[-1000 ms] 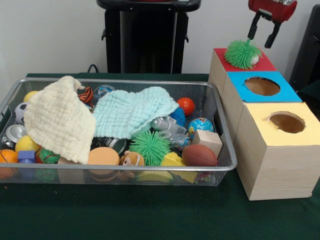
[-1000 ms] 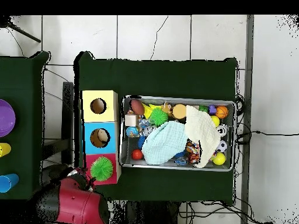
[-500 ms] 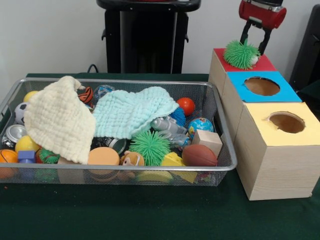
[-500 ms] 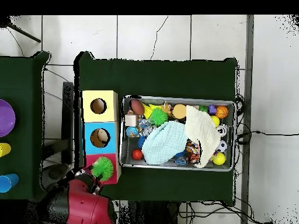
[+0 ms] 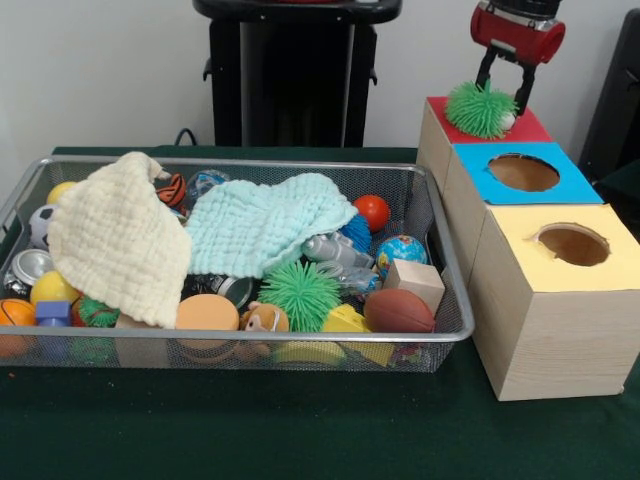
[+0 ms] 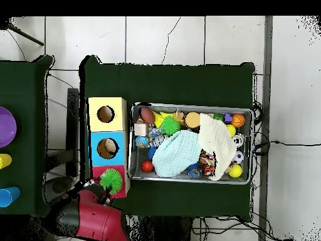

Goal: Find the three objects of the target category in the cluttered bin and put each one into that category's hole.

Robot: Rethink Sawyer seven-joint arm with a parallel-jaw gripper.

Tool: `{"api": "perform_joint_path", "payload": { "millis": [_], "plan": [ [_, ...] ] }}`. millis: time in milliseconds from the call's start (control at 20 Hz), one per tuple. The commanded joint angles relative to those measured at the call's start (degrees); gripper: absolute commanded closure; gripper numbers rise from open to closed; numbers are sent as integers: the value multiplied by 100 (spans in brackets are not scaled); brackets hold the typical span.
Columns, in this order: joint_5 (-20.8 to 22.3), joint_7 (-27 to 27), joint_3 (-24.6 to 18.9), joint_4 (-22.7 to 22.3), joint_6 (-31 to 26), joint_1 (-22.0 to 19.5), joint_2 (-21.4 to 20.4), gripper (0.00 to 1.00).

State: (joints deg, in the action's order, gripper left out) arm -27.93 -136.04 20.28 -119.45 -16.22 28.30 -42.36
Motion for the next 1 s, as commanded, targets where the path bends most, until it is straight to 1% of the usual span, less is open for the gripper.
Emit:
{"api": "perform_joint_path", "payload": {
  "millis": [50, 250, 500, 800, 850, 1000],
  "plan": [
    [-63, -953, -428, -36, 63, -226, 302, 0],
    [-36, -933, -298, 61, -139, -254, 267, 0],
    [-2, -818, -245, 354, -563, -425, 231, 0],
    [110, -856, -2, 645, -845, -367, 321, 0],
    [131, -874, 45, 683, -861, -336, 344, 100],
    [229, -999, 364, 845, -956, -84, 510, 100]
  ]
}}
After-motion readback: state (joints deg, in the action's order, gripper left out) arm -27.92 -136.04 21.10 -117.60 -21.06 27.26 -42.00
